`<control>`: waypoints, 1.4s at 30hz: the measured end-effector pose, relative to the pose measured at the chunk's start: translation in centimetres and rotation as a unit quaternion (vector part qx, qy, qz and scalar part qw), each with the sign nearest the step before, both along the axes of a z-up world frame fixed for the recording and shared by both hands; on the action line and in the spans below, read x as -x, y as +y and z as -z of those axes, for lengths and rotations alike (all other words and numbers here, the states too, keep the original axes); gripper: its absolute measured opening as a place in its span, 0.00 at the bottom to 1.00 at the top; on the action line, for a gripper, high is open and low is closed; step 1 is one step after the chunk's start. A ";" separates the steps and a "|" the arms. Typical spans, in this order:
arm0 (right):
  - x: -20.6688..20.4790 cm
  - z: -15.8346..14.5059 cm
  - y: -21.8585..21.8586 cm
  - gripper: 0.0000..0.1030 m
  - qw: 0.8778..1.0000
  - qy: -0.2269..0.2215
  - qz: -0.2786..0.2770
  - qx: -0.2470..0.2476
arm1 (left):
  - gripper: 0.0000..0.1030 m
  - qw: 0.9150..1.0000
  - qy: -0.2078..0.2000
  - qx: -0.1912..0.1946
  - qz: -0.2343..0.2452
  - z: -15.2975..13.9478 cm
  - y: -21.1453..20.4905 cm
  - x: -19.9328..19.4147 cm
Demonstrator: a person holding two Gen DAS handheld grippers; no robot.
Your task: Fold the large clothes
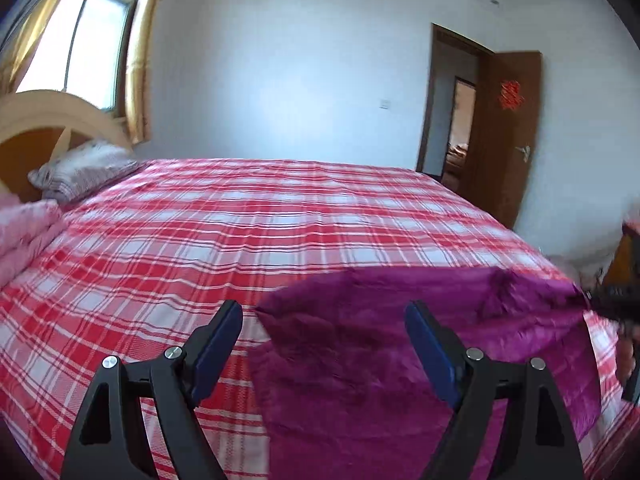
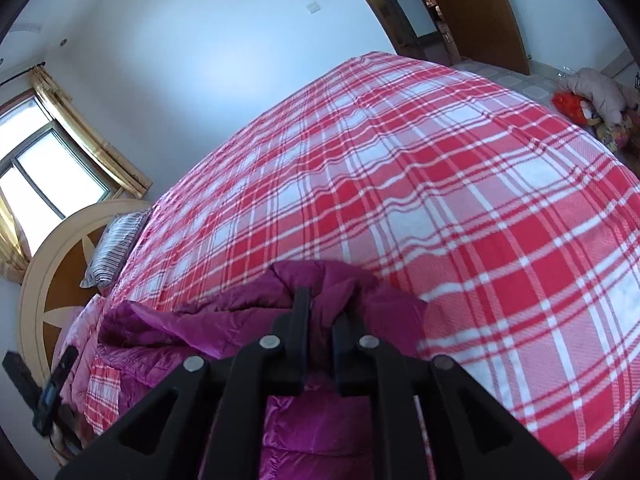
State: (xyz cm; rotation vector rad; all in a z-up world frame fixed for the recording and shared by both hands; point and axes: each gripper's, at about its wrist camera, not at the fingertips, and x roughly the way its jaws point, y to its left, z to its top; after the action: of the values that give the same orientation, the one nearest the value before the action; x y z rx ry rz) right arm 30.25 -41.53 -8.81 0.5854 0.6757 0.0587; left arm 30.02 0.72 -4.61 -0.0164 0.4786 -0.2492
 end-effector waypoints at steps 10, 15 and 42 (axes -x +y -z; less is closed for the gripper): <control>-0.4 1.1 -0.2 0.68 0.999 0.024 0.042 0.013 | 0.82 0.990 0.088 -0.109 0.007 7.6 -5.5 -3.0; 2.0 -1.7 1.7 0.67 0.995 -0.022 0.059 0.079 | 0.82 0.989 0.092 -0.114 0.012 9.7 -5.8 -2.1; -5.4 5.8 9.8 0.52 0.984 0.050 -0.034 0.167 | 0.88 0.983 0.151 -0.089 -0.052 11.1 -4.6 -10.9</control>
State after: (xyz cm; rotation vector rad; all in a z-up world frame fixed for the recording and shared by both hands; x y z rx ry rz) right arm 35.63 -31.77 -14.62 0.2438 0.7833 -0.0208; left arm 40.90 -3.90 -15.70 0.0974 0.7978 -0.0999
